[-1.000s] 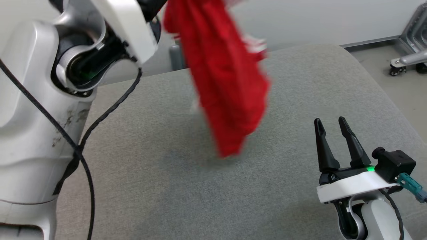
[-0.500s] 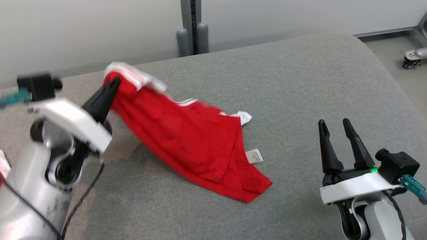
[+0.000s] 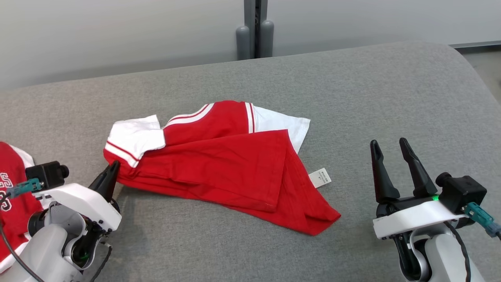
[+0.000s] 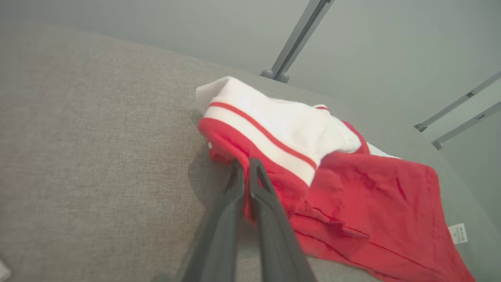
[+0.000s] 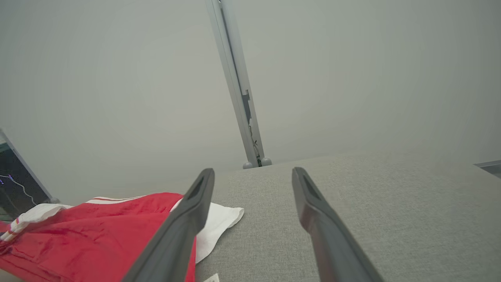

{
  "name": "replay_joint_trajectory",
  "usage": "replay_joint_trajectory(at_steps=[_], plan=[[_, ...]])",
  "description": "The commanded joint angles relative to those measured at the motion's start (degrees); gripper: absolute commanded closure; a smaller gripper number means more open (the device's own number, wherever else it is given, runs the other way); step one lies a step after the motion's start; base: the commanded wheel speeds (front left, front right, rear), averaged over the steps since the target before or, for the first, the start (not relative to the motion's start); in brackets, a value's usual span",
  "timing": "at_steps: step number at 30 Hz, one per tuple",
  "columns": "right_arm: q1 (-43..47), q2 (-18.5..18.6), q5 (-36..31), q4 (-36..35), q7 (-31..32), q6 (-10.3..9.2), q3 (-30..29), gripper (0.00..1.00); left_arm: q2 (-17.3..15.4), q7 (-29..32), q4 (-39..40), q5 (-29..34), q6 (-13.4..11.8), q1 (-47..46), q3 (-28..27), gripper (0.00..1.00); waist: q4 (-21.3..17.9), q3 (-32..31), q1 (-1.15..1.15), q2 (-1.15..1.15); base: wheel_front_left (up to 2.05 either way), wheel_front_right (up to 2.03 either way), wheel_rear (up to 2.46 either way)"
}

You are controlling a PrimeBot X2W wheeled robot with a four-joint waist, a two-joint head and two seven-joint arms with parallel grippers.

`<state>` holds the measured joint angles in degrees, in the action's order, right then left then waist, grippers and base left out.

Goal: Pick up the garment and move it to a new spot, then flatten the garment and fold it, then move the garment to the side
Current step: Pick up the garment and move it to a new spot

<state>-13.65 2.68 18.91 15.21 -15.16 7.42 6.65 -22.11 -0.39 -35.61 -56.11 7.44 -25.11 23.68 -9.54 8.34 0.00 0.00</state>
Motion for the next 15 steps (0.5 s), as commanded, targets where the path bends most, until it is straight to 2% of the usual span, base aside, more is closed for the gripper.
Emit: replay_joint_trajectory(at_steps=[1,2,3,7,11,15], plan=[[-0.48,0.4,-0.43,0.01,-0.1,0.13,0.26,0.0,0.07,-0.66,-1.67,-0.02,0.05,-1.29,0.23,0.52,0.64,-0.02,0.0,0.0,0.0,0.0,0.0],[-0.53,0.4,-0.45,0.12,-0.1,0.13,0.33,0.0,0.3,-0.92,-2.56,0.05,0.06,-1.67,0.7,0.06,0.9,-0.06,0.0,0.0,0.0,0.0,0.0],[-0.53,0.4,-0.46,0.23,-0.1,0.13,0.39,0.0,0.51,-1.25,-3.2,-0.15,0.06,-1.85,1.08,0.0,1.16,-0.12,0.0,0.0,0.0,0.0,0.0],[-0.72,0.39,-1.24,0.75,-0.1,0.13,0.41,0.0,0.54,-3.85,-4.24,-0.17,0.05,-2.55,2.5,0.0,2.05,-0.48,0.0,0.0,0.0,0.0,0.0],[-0.52,0.4,-1.81,1.11,-0.1,0.13,0.38,0.0,-0.14,-9.58,-3.07,1.42,0.06,-1.87,3.23,0.0,2.99,-1.65,0.0,0.0,0.0,0.0,0.0],[0.43,0.4,-2.52,1.17,-0.1,0.13,0.0,0.0,-0.65,-13.29,-0.1,4.85,-1.98,-0.36,3.12,0.0,3.98,-2.65,0.0,0.0,0.0,0.0,0.0]])
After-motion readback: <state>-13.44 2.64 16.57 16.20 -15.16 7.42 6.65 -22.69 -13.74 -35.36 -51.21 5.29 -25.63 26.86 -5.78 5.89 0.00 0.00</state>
